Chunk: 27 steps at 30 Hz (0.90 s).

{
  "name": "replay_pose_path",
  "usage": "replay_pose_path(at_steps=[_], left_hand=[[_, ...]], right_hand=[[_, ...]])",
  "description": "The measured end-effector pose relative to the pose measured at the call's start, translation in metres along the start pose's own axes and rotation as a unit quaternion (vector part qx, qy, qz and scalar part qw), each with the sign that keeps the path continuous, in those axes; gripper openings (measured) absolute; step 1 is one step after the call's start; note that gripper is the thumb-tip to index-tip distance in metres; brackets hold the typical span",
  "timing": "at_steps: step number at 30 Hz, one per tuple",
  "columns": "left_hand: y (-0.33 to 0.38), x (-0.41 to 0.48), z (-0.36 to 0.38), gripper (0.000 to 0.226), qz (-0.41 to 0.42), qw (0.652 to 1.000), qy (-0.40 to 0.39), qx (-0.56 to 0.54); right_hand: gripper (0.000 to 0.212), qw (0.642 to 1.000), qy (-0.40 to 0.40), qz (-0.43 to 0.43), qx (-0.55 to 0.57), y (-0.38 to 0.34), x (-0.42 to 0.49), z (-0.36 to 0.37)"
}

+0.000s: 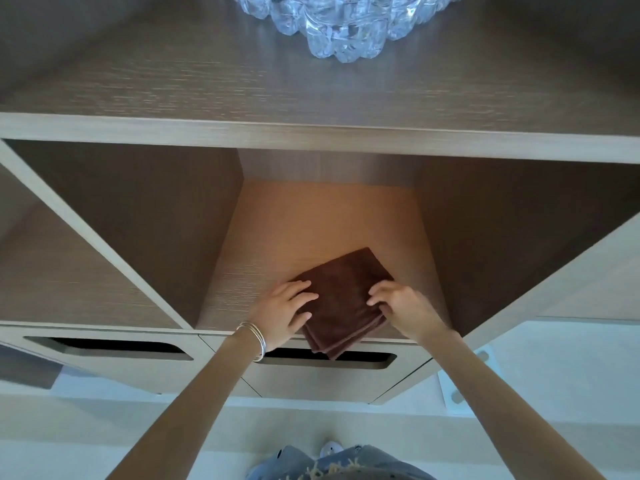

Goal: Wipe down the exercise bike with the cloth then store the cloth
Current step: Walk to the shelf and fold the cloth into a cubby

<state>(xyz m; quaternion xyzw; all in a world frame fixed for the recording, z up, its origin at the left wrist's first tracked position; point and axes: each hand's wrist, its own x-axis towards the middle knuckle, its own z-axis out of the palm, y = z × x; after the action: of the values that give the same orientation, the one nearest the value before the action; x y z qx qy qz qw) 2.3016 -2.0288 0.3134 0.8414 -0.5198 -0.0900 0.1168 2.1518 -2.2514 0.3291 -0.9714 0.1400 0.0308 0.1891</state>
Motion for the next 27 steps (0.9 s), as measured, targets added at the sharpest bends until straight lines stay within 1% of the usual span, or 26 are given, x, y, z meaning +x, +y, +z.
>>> replay_pose_path(at_steps=[2, 4, 6, 7, 9, 10, 13, 15, 17, 20, 22, 23, 24, 25, 26, 27], left_hand=[[0.014, -0.006, 0.001, 0.043, -0.019, 0.999, 0.019, 0.02], [0.032, -0.011, 0.003, 0.044, -0.001, 0.999, 0.034, 0.042], [0.044, -0.012, 0.008, 0.046, 0.038, 0.997, 0.045, 0.056], [0.047, -0.011, 0.009, 0.045, 0.042, 0.997, 0.042, 0.044], [0.047, -0.006, 0.01, 0.042, 0.017, 0.999, 0.037, 0.001], [0.045, -0.004, 0.011, 0.04, 0.004, 0.999, 0.044, -0.019], [0.044, -0.006, 0.011, 0.038, -0.003, 0.996, 0.062, -0.057], [0.043, -0.01, 0.013, 0.043, 0.009, 0.996, 0.062, -0.062], [0.044, -0.014, 0.014, 0.047, 0.029, 0.997, 0.056, -0.04], [0.05, -0.019, 0.018, 0.046, 0.052, 0.995, 0.088, 0.011], [0.055, -0.024, 0.022, 0.046, 0.065, 0.991, 0.116, 0.019], [0.057, -0.026, 0.022, 0.045, 0.068, 0.99, 0.119, 0.019], [0.059, -0.027, 0.019, 0.042, 0.07, 0.991, 0.113, 0.019], [0.061, -0.027, 0.015, 0.039, 0.068, 0.993, 0.098, 0.02], [0.062, -0.026, 0.008, 0.034, 0.062, 0.995, 0.071, 0.013], [0.063, -0.024, 0.001, 0.031, 0.043, 0.999, 0.027, -0.007]], right_hand=[[0.041, 1.0, 0.011, 0.004, 0.008, 0.004, 0.024, -0.005], [0.045, 1.0, 0.005, 0.019, 0.002, 0.004, 0.048, -0.013], [0.038, 0.999, 0.004, 0.02, -0.036, 0.0, 0.062, -0.018], [0.033, 0.999, 0.011, 0.019, -0.044, -0.004, 0.062, -0.019], [0.022, 0.998, 0.043, 0.019, -0.043, -0.016, 0.045, -0.013], [0.023, 0.998, 0.05, 0.004, -0.036, -0.022, 0.03, -0.007], [0.043, 0.999, 0.022, -0.046, -0.016, -0.031, -0.013, 0.018], [0.056, 0.999, 0.023, -0.04, 0.005, -0.029, -0.029, 0.028], [0.059, 0.999, 0.046, -0.023, 0.017, -0.028, -0.038, 0.032], [0.05, 0.992, 0.116, -0.04, -0.009, -0.033, -0.052, 0.04], [0.043, 0.983, 0.168, -0.071, -0.015, -0.034, -0.061, 0.046], [0.039, 0.98, 0.182, -0.081, -0.002, -0.034, -0.064, 0.046], [0.035, 0.979, 0.186, -0.085, 0.02, -0.033, -0.067, 0.043], [0.03, 0.98, 0.172, -0.084, 0.045, -0.032, -0.069, 0.038], [0.025, 0.985, 0.139, -0.078, 0.072, -0.031, -0.071, 0.031], [0.022, 0.989, 0.091, -0.066, 0.098, -0.029, -0.071, 0.021]])
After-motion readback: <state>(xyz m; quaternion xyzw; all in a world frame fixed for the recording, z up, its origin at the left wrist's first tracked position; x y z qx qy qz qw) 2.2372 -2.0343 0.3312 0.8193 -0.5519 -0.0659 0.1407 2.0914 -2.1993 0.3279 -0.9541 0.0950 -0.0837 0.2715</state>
